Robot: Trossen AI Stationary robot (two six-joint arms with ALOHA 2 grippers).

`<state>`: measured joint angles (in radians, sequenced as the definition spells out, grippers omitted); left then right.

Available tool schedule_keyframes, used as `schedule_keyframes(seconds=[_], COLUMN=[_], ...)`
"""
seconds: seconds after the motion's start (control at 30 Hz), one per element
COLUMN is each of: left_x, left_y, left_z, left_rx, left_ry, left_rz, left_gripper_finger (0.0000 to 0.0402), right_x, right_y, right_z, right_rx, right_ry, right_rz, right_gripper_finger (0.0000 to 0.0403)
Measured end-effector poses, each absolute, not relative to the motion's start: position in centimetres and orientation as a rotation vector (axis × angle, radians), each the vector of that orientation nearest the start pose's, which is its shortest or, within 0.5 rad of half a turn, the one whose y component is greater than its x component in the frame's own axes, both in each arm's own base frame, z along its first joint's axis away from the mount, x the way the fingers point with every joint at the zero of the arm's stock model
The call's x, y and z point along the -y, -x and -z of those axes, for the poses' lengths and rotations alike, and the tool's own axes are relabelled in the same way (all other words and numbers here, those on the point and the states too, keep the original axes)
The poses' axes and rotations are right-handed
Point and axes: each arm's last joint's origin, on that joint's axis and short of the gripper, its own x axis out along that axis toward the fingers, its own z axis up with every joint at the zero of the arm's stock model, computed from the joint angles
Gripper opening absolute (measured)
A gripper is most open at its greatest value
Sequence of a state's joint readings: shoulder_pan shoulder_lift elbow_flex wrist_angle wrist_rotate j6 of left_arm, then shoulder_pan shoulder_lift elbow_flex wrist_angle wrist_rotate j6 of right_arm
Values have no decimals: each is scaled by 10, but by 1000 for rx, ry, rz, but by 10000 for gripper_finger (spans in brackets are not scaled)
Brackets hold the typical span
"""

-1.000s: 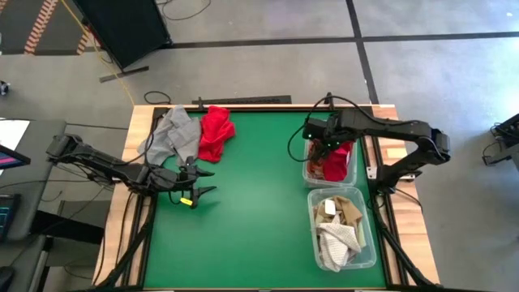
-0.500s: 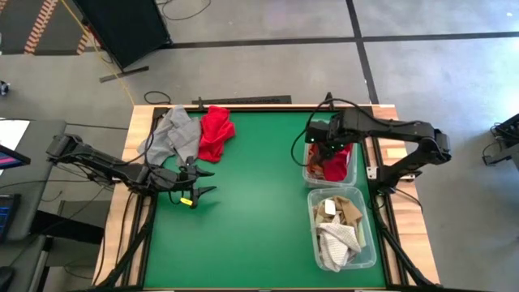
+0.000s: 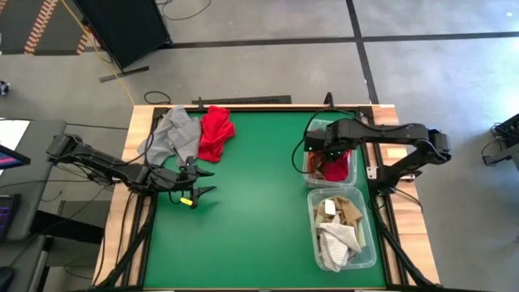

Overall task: Sort towels by color in basket
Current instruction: Put the right red towel into the top transparent bin

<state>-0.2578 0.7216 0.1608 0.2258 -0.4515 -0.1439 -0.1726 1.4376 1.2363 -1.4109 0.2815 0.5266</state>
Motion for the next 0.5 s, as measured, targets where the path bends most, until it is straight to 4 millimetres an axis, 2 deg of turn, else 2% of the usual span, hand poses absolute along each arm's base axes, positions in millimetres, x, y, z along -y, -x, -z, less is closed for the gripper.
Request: schedule_keyframes(seconds=[0.33, 0.5], left_x=[26, 26], left_y=[-148, -148], left_z=[-167, -167], left_rx=[-302, -302], left_ry=[31, 34], left_rz=[-215, -214], left_gripper_finger=[217, 217], right_x=[50, 52], right_y=[-225, -220], right_z=[-229, -217], right_rx=[-1481, -1507], right_ry=[-352, -364], right_rz=[748, 752], right_gripper_finger=[19, 20])
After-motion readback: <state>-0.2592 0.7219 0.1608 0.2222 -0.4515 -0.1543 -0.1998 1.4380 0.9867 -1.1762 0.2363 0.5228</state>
